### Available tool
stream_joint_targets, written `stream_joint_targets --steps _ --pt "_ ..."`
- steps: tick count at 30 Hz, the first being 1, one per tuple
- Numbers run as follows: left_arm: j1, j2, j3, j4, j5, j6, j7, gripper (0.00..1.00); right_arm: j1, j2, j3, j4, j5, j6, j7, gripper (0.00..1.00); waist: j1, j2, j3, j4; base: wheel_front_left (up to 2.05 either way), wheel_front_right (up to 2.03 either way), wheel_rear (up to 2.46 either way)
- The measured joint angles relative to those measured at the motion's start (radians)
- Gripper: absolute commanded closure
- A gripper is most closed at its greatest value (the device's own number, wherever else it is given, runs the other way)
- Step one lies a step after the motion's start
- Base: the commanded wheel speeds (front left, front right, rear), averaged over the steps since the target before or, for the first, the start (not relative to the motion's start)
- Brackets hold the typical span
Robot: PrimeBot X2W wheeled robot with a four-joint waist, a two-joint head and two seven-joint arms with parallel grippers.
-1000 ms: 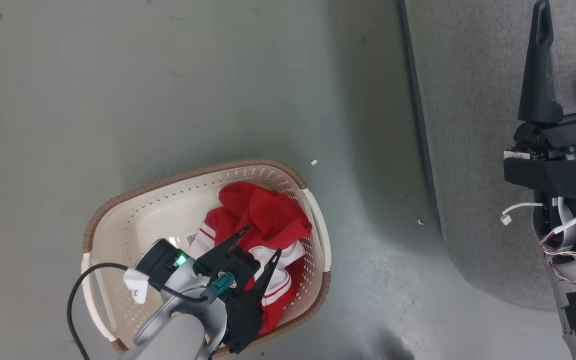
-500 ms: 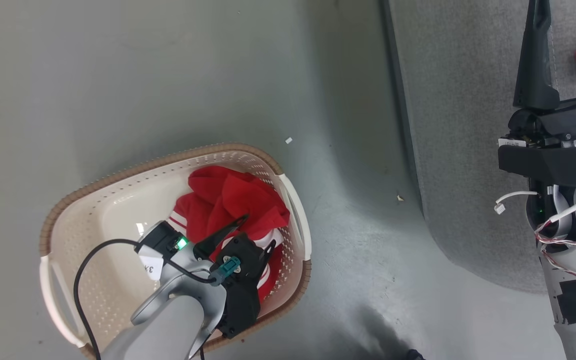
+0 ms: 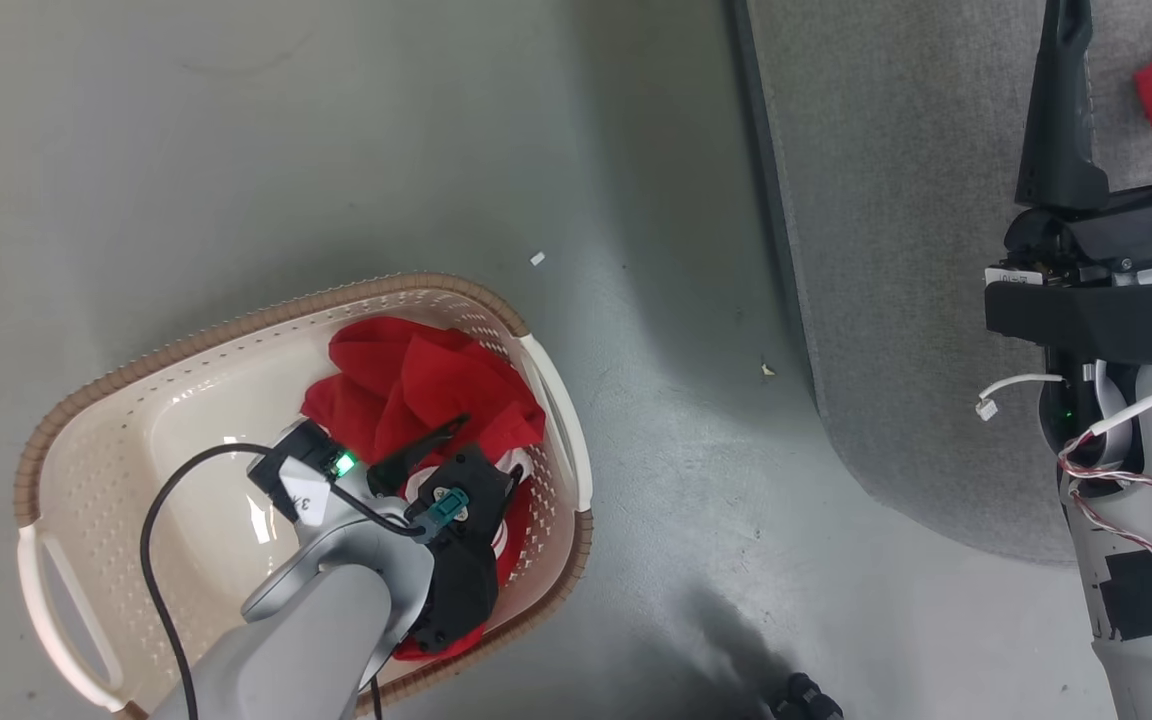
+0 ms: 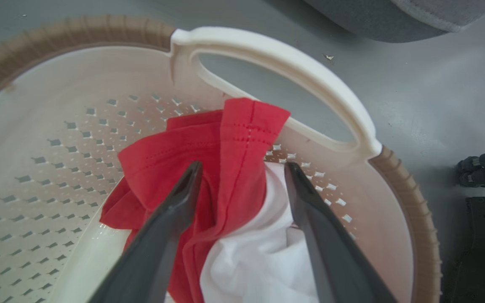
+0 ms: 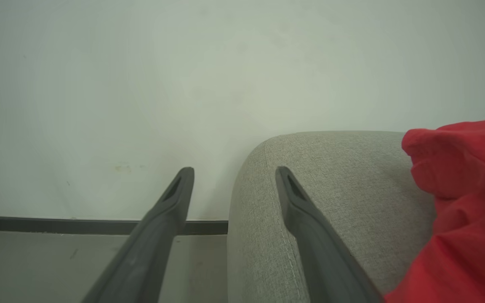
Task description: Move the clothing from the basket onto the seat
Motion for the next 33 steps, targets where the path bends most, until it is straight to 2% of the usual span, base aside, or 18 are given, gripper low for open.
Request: stream_joint_targets --steps 5,6,7,8,9,15,21,33 --pt "-0.014 -0.003 -0.007 0.034 -0.002 0.0 -0.001 0.0 0.0 0.0 -0.004 0.003 -0.007 0.009 0.0 0.0 0.0 0.0 0.004 -0.007 0.0 0.0 0.0" --pt "-0.014 -0.007 -0.007 0.04 -0.005 0.0 -0.002 0.33 0.0 0.001 -0.005 0.004 -0.008 0.009 0.0 0.0 0.0 0.0 0.005 -0.008 0.0 0.0 0.0" --pt "-0.014 -0.013 -0.007 0.045 -0.009 0.0 -0.008 0.33 0.0 0.001 -0.007 0.006 -0.009 0.009 0.0 0.0 0.0 0.0 0.005 -0.008 0.0 0.0 0.0" --pt "-0.017 -0.024 -0.012 0.05 -0.013 0.0 -0.019 0.78 0.0 0.002 -0.009 0.009 -0.011 0.009 0.0 0.0 0.0 0.0 0.004 -0.008 0.0 0.0 0.0" --pt "-0.02 -0.027 -0.02 0.053 -0.014 0.0 -0.023 1.0 0.0 0.003 -0.009 0.011 -0.013 0.009 0.0 0.0 0.0 0.0 0.004 -0.008 0.0 0.0 0.0" --pt "-0.036 -0.053 -0.056 0.065 -0.021 -0.001 -0.067 1.0 0.0 0.004 -0.021 0.032 -0.021 0.018 0.0 0.0 0.0 0.0 -0.008 -0.002 0.0 0.0 0.0" --pt "-0.034 -0.056 -0.065 0.08 -0.057 -0.007 -0.121 1.0 0.002 0.0 -0.034 0.06 -0.037 0.019 0.0 0.0 0.0 0.0 -0.037 0.015 0.0 0.0 0.0" --pt "-0.005 -0.078 -0.025 0.079 -0.132 -0.007 -0.221 1.0 0.07 -0.01 -0.041 0.136 -0.061 0.035 0.0 0.0 0.0 0.0 -0.148 0.073 0.0 0.0 0.0"
